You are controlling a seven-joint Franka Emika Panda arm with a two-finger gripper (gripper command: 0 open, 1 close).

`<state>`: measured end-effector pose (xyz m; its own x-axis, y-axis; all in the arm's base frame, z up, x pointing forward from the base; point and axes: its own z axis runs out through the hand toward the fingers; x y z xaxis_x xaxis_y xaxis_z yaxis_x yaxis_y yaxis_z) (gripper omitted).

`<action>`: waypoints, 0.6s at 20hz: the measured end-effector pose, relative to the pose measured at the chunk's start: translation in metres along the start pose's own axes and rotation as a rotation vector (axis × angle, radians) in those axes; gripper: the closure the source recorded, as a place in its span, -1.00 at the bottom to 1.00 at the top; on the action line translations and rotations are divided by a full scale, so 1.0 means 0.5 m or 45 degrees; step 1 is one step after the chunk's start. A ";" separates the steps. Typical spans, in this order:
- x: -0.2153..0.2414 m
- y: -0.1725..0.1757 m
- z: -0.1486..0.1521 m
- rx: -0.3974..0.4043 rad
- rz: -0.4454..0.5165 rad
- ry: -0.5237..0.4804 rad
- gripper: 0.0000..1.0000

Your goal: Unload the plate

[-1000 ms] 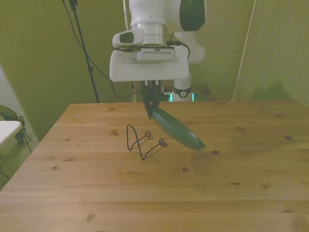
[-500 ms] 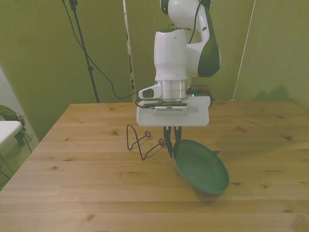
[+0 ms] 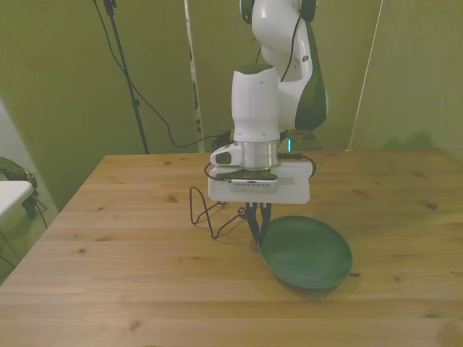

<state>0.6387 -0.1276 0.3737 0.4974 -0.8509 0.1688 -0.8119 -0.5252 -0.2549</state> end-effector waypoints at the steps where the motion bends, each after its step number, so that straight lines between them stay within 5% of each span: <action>1: 0.001 0.000 0.000 0.000 0.003 0.001 -1.00; 8: 0.007 -0.007 -0.016 0.004 0.017 0.003 -1.00; 12: 0.009 -0.033 -0.105 0.010 0.028 -0.028 -1.00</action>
<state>0.6386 -0.1222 0.4285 0.4865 -0.8621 0.1421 -0.8201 -0.5066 -0.2660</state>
